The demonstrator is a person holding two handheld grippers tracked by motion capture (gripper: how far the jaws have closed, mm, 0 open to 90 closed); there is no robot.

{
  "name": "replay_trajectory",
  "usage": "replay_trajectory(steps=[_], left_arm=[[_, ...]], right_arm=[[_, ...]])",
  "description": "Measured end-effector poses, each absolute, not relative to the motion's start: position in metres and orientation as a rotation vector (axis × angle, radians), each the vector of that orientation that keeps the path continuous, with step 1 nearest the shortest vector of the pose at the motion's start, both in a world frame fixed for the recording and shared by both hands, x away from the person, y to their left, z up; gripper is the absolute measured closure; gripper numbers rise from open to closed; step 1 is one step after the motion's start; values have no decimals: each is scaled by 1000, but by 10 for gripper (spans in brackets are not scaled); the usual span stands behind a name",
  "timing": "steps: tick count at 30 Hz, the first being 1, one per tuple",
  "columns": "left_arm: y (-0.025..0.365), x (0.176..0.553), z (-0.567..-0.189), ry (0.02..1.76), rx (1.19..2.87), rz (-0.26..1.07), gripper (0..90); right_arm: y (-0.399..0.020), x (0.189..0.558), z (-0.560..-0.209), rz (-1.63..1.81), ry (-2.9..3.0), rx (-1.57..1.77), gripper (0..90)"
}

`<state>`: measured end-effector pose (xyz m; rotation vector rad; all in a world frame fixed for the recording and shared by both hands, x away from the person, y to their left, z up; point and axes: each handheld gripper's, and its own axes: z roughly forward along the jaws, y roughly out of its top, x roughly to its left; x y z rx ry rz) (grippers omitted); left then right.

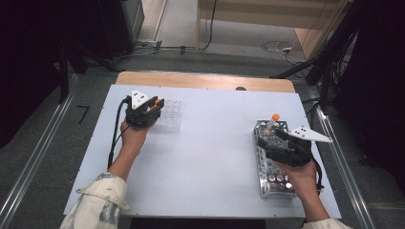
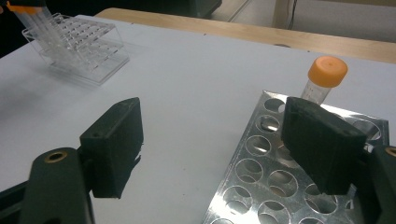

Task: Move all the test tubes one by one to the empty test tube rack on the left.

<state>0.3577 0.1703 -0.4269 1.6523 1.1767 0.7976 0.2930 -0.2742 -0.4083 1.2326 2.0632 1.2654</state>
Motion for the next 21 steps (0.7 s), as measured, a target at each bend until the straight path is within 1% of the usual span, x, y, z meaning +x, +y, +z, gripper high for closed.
replay_trajectory(steps=[2, 5, 6, 11, 18, 19, 21], left_arm=[[170, 358, -428, 1173, 1653, 802, 668], [170, 357, -428, 1177, 1650, 802, 592], [170, 357, -427, 1176, 1650, 800, 581], [168, 355, -425, 1170, 1647, 803, 400], [159, 344, -422, 1165, 1618, 813, 214], [158, 342, -422, 1167, 1608, 810, 194], [156, 336, -422, 1168, 1593, 798, 187]], right_arm=[[-275, 293, -408, 1265, 2059, 1239, 198], [-275, 294, -409, 1260, 2057, 1243, 200], [-276, 295, -410, 1257, 2056, 1243, 201], [-279, 301, -413, 1239, 2036, 1260, 207], [-282, 314, -417, 1192, 2011, 1292, 229], [-283, 317, -418, 1188, 2009, 1295, 244], [-284, 322, -419, 1168, 2002, 1306, 283]])
